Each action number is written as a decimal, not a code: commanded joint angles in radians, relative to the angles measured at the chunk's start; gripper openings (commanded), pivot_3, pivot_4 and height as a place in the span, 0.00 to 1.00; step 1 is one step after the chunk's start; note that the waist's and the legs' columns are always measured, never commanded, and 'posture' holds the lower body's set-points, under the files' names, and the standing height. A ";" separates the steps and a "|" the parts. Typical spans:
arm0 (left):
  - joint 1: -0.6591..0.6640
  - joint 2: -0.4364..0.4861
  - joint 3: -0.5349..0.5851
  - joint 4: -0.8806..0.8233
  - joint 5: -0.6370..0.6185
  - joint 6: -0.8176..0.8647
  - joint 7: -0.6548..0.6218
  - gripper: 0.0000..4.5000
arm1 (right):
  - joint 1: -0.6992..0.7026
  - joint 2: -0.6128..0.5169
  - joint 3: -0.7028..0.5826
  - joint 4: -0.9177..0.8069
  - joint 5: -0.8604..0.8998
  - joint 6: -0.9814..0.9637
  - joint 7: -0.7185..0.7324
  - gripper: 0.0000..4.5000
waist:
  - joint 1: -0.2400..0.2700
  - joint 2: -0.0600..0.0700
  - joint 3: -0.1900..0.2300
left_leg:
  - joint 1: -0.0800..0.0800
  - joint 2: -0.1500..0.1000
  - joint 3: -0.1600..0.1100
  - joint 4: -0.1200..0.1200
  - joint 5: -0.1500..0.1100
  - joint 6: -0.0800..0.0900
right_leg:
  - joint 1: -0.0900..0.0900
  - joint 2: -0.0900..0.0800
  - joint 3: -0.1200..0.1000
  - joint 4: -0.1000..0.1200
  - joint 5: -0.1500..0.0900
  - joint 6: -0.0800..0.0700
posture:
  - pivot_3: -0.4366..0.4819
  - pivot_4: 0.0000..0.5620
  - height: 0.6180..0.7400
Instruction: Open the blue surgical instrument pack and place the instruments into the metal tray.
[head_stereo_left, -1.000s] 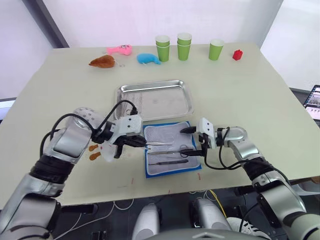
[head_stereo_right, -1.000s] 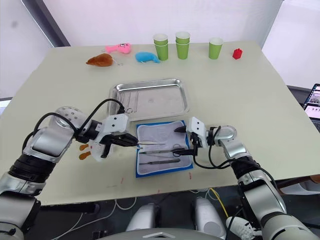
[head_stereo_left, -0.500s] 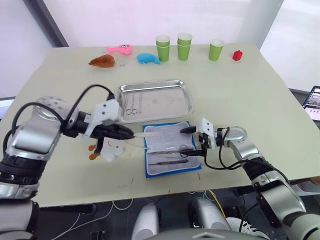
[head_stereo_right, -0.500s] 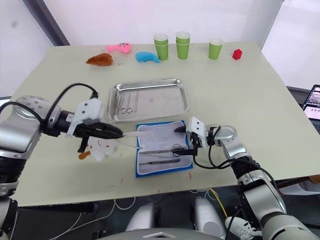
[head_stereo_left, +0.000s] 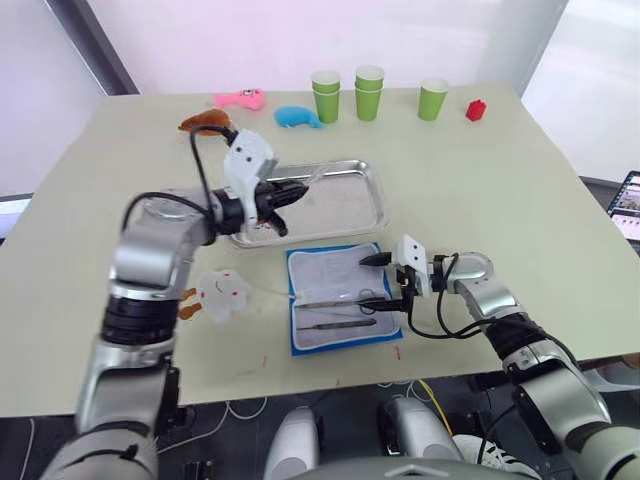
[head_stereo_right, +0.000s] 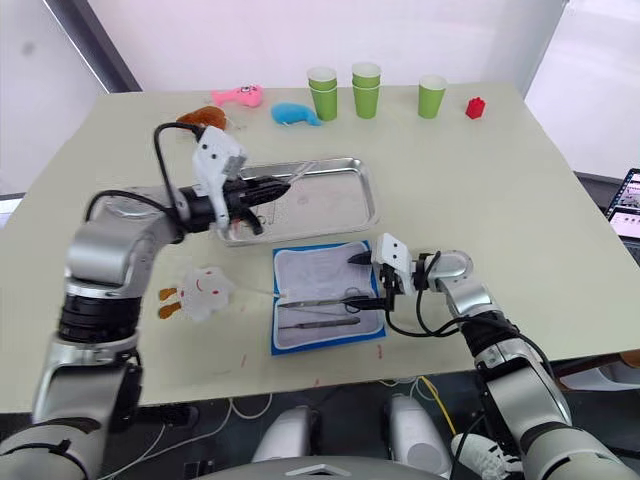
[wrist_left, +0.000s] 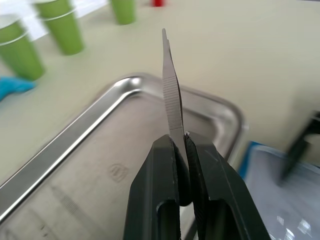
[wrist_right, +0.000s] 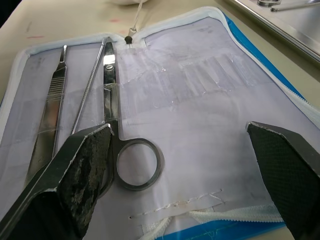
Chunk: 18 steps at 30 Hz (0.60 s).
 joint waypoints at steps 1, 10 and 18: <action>-0.009 -0.087 0.007 -0.009 0.055 0.052 0.176 0.00 | 0.071 -0.020 0.072 0.124 -0.107 0.058 -0.024 1.00 | -0.001 0.000 0.000 | 0.000 0.000 0.000 0.000 0.000 0.000 | 0.000 0.000 0.000 0.000 0.000 0.000 | 0.48 0.27 1.00; 0.025 -0.286 0.031 0.119 0.153 -0.042 0.449 0.00 | 0.073 -0.016 0.070 0.115 -0.104 0.062 -0.030 1.00 | 0.000 0.001 -0.001 | 0.000 0.000 -0.001 0.000 0.000 0.000 | 0.001 -0.001 -0.001 0.000 0.000 0.000 | 0.48 0.27 1.00; -0.015 -0.340 0.056 0.249 0.201 -0.063 0.594 0.00 | 0.056 -0.015 0.062 0.136 -0.105 0.046 -0.037 1.00 | -0.001 0.001 -0.001 | 0.000 -0.001 0.000 0.000 0.000 -0.001 | 0.001 -0.001 0.000 0.000 0.000 0.000 | 0.48 0.27 1.00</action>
